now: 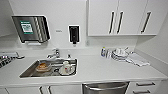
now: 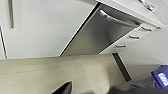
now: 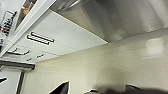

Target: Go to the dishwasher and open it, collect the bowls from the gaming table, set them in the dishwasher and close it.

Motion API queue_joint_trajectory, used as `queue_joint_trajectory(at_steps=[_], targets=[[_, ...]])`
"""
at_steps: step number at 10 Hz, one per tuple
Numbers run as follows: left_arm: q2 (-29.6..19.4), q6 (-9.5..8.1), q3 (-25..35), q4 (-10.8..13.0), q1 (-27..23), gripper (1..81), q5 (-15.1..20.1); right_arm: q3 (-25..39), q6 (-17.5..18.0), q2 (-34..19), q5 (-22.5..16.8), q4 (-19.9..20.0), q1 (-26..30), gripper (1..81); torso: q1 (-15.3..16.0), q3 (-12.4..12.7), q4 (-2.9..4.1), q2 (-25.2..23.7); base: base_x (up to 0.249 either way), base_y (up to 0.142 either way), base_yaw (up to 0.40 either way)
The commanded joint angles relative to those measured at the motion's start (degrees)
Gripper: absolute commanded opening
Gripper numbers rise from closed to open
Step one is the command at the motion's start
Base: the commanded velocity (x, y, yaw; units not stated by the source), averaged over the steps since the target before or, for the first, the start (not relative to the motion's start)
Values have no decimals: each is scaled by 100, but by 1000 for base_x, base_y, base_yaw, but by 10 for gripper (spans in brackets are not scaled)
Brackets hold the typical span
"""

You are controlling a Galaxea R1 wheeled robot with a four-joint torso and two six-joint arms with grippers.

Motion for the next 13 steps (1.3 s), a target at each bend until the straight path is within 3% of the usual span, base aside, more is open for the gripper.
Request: queue_joint_trajectory(at_steps=[1, 3, 4, 7, 10, 11, 13], targets=[[-395, 1, 236, 80, -553, 811, 120, 359, 19, -269, -541, 364, 940, 811, 345, -504, 0, -536, 0, 0, 0], [-536, 1, 535, 98, -781, 811, 181, 377, 19, -234, -674, 496, 1213, 811, 625, -806, 0, -969, 0, 0, 0], [-701, 1, 796, 106, -931, 811, 259, 350, 19, -216, -683, 522, 1257, 811, 739, -549, 0, -1148, 0, 0, 0], [-1080, 1, 1449, 256, -1326, 811, 541, 315, 80, -190, -692, 531, 1370, 811, 1045, -748, 0, -1618, 0, 0, 0], [-1107, 19, 1774, 343, -1335, 811, 550, 131, 502, -111, -1043, 593, 1643, 811, 1438, -756, 0, -2245, 0, 0, 0], [-1107, 18, 1783, 370, -1335, 811, 550, 139, 564, -93, -1096, 593, 1757, 811, 1565, -1299, 0, -2451, 0, 0, 0], [-1098, 18, 1748, 370, -1335, 811, 550, 175, 801, -14, -1228, 593, 2056, 811, 1744, -1433, 0, -2750, 0, 0, 0]])
